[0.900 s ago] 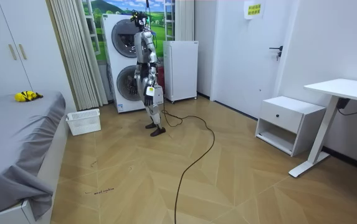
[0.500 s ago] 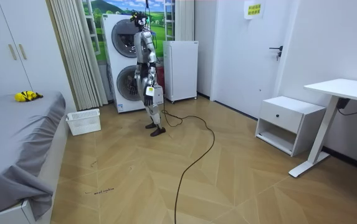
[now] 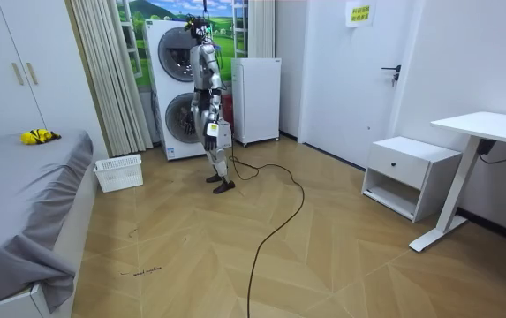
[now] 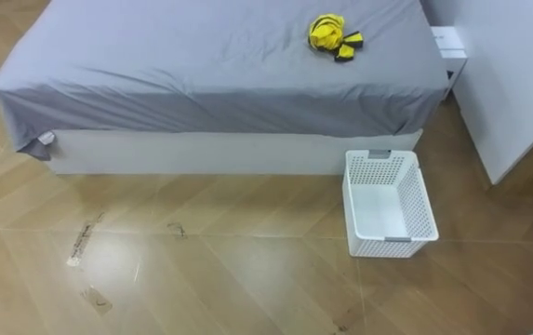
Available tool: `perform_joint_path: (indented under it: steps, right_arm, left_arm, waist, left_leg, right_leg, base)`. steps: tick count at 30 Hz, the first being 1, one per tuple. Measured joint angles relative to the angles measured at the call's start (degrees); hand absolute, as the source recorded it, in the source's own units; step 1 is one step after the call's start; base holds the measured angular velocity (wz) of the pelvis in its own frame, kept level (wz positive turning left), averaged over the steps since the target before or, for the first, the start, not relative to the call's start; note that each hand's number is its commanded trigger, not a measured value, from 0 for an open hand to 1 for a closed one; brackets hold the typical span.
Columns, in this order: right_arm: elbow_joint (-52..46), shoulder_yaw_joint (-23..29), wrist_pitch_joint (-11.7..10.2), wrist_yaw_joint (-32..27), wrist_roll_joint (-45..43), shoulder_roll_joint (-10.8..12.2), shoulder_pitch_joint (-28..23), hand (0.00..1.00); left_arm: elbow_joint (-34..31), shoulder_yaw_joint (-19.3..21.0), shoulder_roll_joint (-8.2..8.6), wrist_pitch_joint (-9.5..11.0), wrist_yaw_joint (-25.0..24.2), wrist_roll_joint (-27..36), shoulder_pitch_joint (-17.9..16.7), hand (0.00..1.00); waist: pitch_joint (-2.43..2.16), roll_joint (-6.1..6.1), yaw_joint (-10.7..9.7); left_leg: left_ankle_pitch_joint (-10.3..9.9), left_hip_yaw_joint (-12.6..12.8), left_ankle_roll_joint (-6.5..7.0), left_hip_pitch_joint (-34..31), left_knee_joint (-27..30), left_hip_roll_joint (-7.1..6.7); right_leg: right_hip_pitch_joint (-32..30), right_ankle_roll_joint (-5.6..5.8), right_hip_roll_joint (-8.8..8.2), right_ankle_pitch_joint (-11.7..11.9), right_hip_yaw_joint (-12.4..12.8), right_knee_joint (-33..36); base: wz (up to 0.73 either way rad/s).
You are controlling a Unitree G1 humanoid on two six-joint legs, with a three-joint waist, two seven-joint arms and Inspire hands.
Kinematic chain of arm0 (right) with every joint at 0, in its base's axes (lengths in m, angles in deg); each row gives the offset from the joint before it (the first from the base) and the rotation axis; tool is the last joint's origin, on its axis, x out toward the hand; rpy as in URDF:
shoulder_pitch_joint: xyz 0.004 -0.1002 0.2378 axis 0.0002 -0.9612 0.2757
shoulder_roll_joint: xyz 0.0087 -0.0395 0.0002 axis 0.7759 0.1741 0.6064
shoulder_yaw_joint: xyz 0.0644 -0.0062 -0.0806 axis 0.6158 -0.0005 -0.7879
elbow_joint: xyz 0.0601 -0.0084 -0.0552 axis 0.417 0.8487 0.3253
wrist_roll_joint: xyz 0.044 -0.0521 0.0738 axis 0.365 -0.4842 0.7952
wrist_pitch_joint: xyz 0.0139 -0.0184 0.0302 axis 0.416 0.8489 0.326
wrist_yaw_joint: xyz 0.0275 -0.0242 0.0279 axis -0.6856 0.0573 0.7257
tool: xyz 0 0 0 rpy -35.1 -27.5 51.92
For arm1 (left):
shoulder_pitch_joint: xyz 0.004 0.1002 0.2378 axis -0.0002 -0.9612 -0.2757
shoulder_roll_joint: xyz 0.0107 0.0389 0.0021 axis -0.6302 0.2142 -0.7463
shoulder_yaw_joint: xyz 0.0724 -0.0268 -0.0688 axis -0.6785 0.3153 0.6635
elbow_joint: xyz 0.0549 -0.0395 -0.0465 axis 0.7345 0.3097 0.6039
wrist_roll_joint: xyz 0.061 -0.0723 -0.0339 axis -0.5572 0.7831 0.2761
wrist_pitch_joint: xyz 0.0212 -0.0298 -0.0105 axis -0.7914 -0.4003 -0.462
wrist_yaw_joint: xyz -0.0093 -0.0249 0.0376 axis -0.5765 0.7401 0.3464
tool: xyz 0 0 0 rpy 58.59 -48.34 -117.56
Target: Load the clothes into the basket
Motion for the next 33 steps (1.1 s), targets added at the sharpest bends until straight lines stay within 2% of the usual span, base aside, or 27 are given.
perform_joint_path:
  steps: [3,5,7,9,10,12,13,14,15,16,17,18,19,20,21,22,23,24,25,26,27,28,29,30,31,32,33]
  right_arm:
    - [0.0,0.2,0.1,0.0,-0.5,0.1,0.5,0.00]
    - [0.0,0.3,0.7,0.1,-0.4,0.2,0.8,0.00]
    - [0.0,0.3,0.7,0.2,-0.5,0.1,0.9,0.00]
    - [0.2,0.2,0.6,0.2,0.0,-0.1,1.2,0.00]
    - [0.1,0.2,0.6,0.1,0.0,0.0,1.0,0.00]
    - [0.2,0.2,0.7,0.0,0.6,-0.3,0.8,0.00]
    - [0.1,0.2,0.7,0.0,0.7,-0.4,0.8,0.00]
    - [0.2,0.2,0.8,0.0,0.7,-0.5,0.7,0.00]
    - [0.2,0.2,0.9,0.0,0.6,-0.6,0.7,0.00]
    - [0.2,0.1,1.3,-0.1,0.5,-0.6,0.4,0.00]
    - [0.2,0.1,1.3,-0.3,0.1,-0.6,0.3,0.00]
    - [0.2,0.1,1.3,-0.4,-0.2,-0.5,0.3,0.00]
    - [0.2,0.3,1.1,-0.6,-0.5,-0.6,0.2,0.00]
    - [0.1,1.0,1.0,-0.8,-0.3,-0.6,-0.1,0.00]
    - [0.1,1.6,1.0,-0.9,-0.1,-0.7,-0.3,0.00]
    - [0.0,2.5,0.9,-1.2,-0.1,-0.8,-0.3,0.00]
    - [-0.7,2.5,0.9,-1.3,-0.1,-0.8,-0.2,0.00]
    - [-1.2,2.5,0.9,-1.4,0.0,-0.7,-0.4,0.00]
    - [-2.1,2.5,0.7,-1.5,0.0,-0.6,-0.7,0.00]
    - [-3.4,2.6,0.8,-1.7,-0.2,-0.6,-0.9,0.00]
    - [-4.5,2.7,0.9,-1.8,-0.5,-0.5,-0.8,0.00]
    - [-6.3,2.7,0.4,-1.8,-1.1,-0.5,-0.4,0.00]
    - [-7.7,2.6,0.3,-1.8,-1.0,-0.6,0.7,0.00]
    - [-8.3,2.5,0.4,-1.9,-1.1,-0.6,1.4,0.00]
    - [-10.5,2.3,0.5,-2.2,-1.1,-0.4,2.2,0.00]
    - [-13.5,1.9,0.5,-2.7,-1.3,-0.3,2.4,0.00]
    - [-14.2,1.6,0.3,-2.9,-1.4,-0.3,2.7,0.00]
  left_arm:
    - [-0.4,1.4,0.27,-0.1,0.0,0.4,-0.3,0.00]
    - [-0.6,2.4,0.10,-0.4,0.0,1.6,-0.4,0.00]
    - [-0.7,3.1,0.02,-0.5,0.0,2.8,-0.6,0.00]
    - [-0.6,2.9,0.08,-0.6,-0.1,2.8,-1.0,0.00]
    - [-0.6,2.9,-0.02,-0.5,-0.1,3.1,-1.7,0.00]
    - [-0.8,2.7,0.17,-0.5,0.0,3.9,-2.3,0.00]
    - [-0.8,2.7,0.17,-0.6,0.1,3.9,-3.4,0.00]
    - [-0.7,2.8,0.17,-0.6,0.4,3.8,-4.4,0.00]
    - [-0.7,2.8,0.17,-0.7,0.4,3.7,-4.9,0.00]
    - [-0.5,2.9,0.19,-1.3,0.5,3.7,-5.9,0.00]
    - [0.0,2.9,0.28,-1.6,0.4,3.4,-6.5,0.00]
    - [0.3,2.9,0.31,-1.7,0.3,3.3,-6.5,0.00]
    - [0.5,2.9,0.43,-1.6,-0.1,3.2,-6.2,0.00]
    - [0.5,2.9,0.47,-1.6,-0.3,2.9,-5.6,0.00]
    - [0.4,2.9,0.68,-1.5,-0.4,2.9,-4.6,0.00]
    - [0.4,2.9,0.83,-1.0,-0.4,3.1,-3.3,0.00]
    - [0.4,3.0,0.75,-0.9,-0.3,4.0,-2.6,0.00]
    - [0.4,3.0,0.67,-0.8,-0.3,4.2,-2.3,0.00]
    - [0.4,3.0,0.37,-0.6,-0.2,5.1,-2.0,0.00]
    - [-0.6,3.0,0.01,-0.3,-0.1,4.8,-1.1,0.00]
    - [-1.2,3.0,-0.22,0.1,0.0,4.7,-0.9,0.00]
    - [-1.8,3.0,-0.64,0.8,0.4,4.3,0.0,0.00]
    - [-1.7,3.1,-0.63,1.1,0.9,3.8,1.6,0.00]
    - [-1.7,3.0,-0.59,1.2,1.1,3.8,2.2,0.00]
    - [-1.7,2.9,-0.54,1.3,1.1,3.5,3.4,0.00]
    - [-2.1,2.5,-0.49,1.3,1.0,3.3,4.5,0.00]
    - [-2.3,1.7,-0.59,1.3,1.0,3.4,4.7,0.00]
  waist:
    - [-0.01,0.37,0.1]
    - [0.16,0.63,0.1]
    - [0.04,0.63,0.4]
    - [0.32,1.12,0.4]
    - [0.25,1.15,-0.1]
    - [0.04,0.52,-0.1]
    - [0.01,0.34,0.0]
    - [-0.02,0.20,0.5]
    - [-0.01,0.16,0.7]
    - [0.06,-0.22,1.5]
    - [0.23,-0.47,1.7]
    - [0.16,-0.89,1.7]
    - [0.07,-1.81,1.4]
    - [-0.51,-2.55,0.9]
    - [-0.25,-3.01,1.0]
    - [0.42,-2.87,1.5]
    - [0.26,-2.64,1.7]
    - [0.31,-2.38,1.7]
    - [0.18,-2.30,1.5]
    - [-0.19,-1.81,1.5]
    - [-0.23,-1.74,1.7]
    - [-0.17,-1.44,1.6]
    - [0.09,-0.41,2.0]
    - [0.24,0.14,2.1]
    - [0.64,1.26,2.5]
    - [0.22,2.36,2.6]
    - [0.32,2.47,2.3]
  left_leg:
    - [-2.1,0.4,-0.51,-2.2,4.6,1.01]
    - [-4.0,1.1,-1.33,-5.8,12.7,1.98]
    - [-4.2,1.7,-1.54,-9.3,20.7,3.08]
    - [-3.7,2.3,-1.60,-13.0,28.9,4.92]
    - [-3.3,1.3,-1.18,-16.3,33.2,4.69]
    - [-3.4,0.6,-0.97,-20.4,29.3,3.39]
    - [-2.5,0.7,-1.71,-23.5,23.3,2.78]
    - [-0.2,0.9,-2.58,-25.9,16.2,2.77]
    - [1.7,1.0,-2.63,-26.6,12.5,2.81]
    - [5.7,0.9,-2.47,-27.5,8.2,2.92]
    - [9.5,1.0,-2.02,-27.7,6.7,2.70]
    - [11.5,1.3,-1.62,-27.7,6.9,2.35]
    - [14.4,1.5,0.22,-28.3,8.4,0.66]
    - [12.2,2.7,1.61,-29.6,11.7,-0.75]
    - [10.8,3.2,1.78,-30.1,14.3,-1.12]
    - [6.5,3.9,2.19,-30.6,19.0,-1.27]
    - [2.8,4.7,2.58,-29.8,22.0,-1.19]
    - [1.2,5.0,2.77,-28.9,22.9,-1.21]
    - [-1.3,6.6,3.27,-26.1,22.9,-1.28]
    - [-3.2,7.1,3.53,-22.5,21.4,-1.59]
    - [-3.6,6.9,3.52,-20.6,20.0,-1.96]
    - [-4.1,6.4,3.58,-16.5,16.8,-2.31]
    - [-4.5,5.5,3.25,-12.5,13.9,-1.94]
    - [-4.6,5.0,3.02,-10.7,12.5,-1.59]
    - [-5.1,3.3,2.56,-7.8,10.3,-0.82]
    - [-5.8,1.9,2.07,-5.0,8.6,0.05]
    - [-6.2,0.8,1.85,-3.9,7.9,0.30]
  right_leg:
    - [-1.1,-0.42,0.76,-1.0,-0.1,1.5]
    - [-2.7,-0.92,0.70,-3.3,-0.1,5.4]
    - [-3.0,-1.36,0.31,-4.4,0.2,7.1]
    - [-2.4,-2.39,1.03,-5.0,0.5,7.4]
    - [-1.7,-2.70,1.13,-6.1,1.3,8.3]
    - [-1.4,-2.65,0.37,-7.6,2.0,9.5]
    - [-1.4,-2.45,-0.23,-8.3,2.1,9.5]
    - [-0.9,-2.14,-0.51,-9.0,2.5,9.3]
    - [-0.5,-1.98,-0.54,-9.5,3.0,9.3]
    - [0.7,-1.26,-1.44,-10.4,3.4,9.2]
    - [2.0,-0.61,-2.25,-11.7,4.4,9.1]
    - [2.6,-0.15,-2.90,-12.4,4.8,9.0]
    - [4.1,0.88,-4.48,-13.5,5.2,8.1]
    - [4.6,1.49,-6.11,-14.1,6.5,8.0]
    - [4.5,1.80,-6.74,-14.2,6.8,8.5]
    - [4.2,2.27,-7.69,-14.1,7.0,11.7]
    - [3.0,4.42,-8.31,-12.9,6.3,17.5]
    - [2.3,5.38,-8.62,-11.6,6.1,20.9]
    - [0.4,5.95,-9.46,-7.0,6.3,28.7]
    - [-1.9,5.57,-10.17,0.3,6.0,36.2]
    - [-3.6,4.98,-10.48,4.4,5.9,39.8]
    - [-7.1,3.78,-10.12,5.0,5.8,46.0]
    - [-11.7,1.63,-8.86,0.5,4.4,49.7]
    - [-14.1,0.86,-7.86,-1.4,3.4,50.2]
    - [-18.9,0.29,-5.69,-4.7,0.8,48.4]
    - [-23.4,0.29,-3.42,-6.0,-1.3,42.5]
    - [-24.8,0.30,-2.55,-6.0,-1.9,38.4]
  base:
    - [-0.06]
    - [0.00]
    - [-0.04]
    - [-0.04]
    - [0.15]
    - [0.05]
    - [-0.20]
    - [-0.25]
    - [-0.43]
    - [-0.50]
    - [-0.48]
    - [-0.23]
    - [0.04]
    - [0.16]
    - [0.09]
    - [-0.16]
    - [-0.22]
    - [-0.17]
    - [0.00]
    - [0.00]
    - [-0.07]
    - [-0.22]
    - [-0.25]
    - [-0.25]
    - [-0.15]
    - [0.00]
    - [0.37]
